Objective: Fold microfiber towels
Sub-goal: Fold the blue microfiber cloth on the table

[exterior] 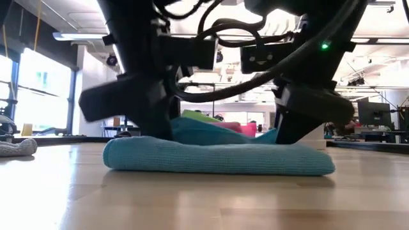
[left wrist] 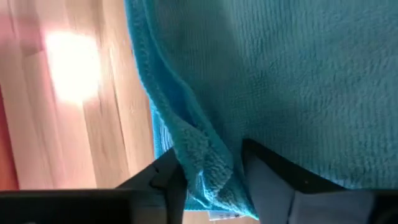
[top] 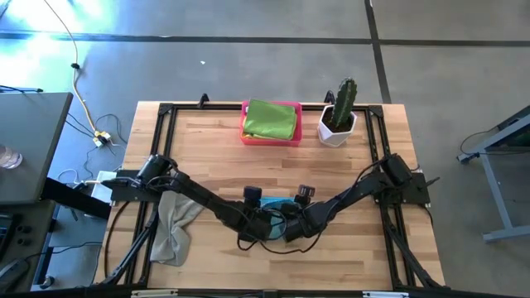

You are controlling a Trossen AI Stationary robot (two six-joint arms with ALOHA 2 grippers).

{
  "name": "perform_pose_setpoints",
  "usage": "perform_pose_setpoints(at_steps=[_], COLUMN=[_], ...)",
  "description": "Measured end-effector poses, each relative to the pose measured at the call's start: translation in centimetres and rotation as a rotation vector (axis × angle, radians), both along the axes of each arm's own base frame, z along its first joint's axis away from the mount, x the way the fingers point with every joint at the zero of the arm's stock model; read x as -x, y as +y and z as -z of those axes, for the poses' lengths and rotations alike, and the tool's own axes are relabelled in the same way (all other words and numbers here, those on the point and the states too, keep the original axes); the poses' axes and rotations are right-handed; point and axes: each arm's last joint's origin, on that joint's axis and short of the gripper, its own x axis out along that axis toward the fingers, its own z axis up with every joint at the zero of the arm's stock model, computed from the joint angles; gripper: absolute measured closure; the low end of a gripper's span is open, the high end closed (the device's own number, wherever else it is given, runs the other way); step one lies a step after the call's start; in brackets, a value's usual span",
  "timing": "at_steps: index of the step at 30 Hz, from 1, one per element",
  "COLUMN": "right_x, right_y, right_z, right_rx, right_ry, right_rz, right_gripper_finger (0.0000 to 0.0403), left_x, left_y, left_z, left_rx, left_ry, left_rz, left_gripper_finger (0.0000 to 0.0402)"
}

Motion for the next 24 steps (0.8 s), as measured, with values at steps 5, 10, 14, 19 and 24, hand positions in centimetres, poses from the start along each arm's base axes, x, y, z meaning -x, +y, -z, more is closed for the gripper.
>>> perform_pose_setpoints(at_steps=[5,10,14,19,24], right_x=[1.3,2.4,2.5,1.6,1.2], right_y=[0.1,0.4,1.1,2.4,3.3], right_z=[-1.4,-3.4,-4.3,-4.4,-4.5], right_rx=[0.034,0.02,0.011,-0.017,0.001], right_ry=[0.016,-0.03,-0.142,-0.31,-0.413], right_rz=[0.028,0.074,0.116,0.121,0.111], right_gripper_finger=[0.0245,0.0247,0.0247,0.0247,0.0247], left_x=[0.1,0.3,0.3,0.3,0.2], left_y=[0.2,0.4,0.7,1.1,1.1], left_z=[0.4,-0.7,-0.8,-0.8,-0.8], left_rx=[-0.058,-0.146,-0.2,-0.212,-0.184], left_ry=[0.029,0.01,0.025,0.037,0.015], left_rz=[0.025,0.032,0.061,0.053,0.022], left_gripper_finger=[0.0235,0.0233,0.0233,0.0233,0.0233])
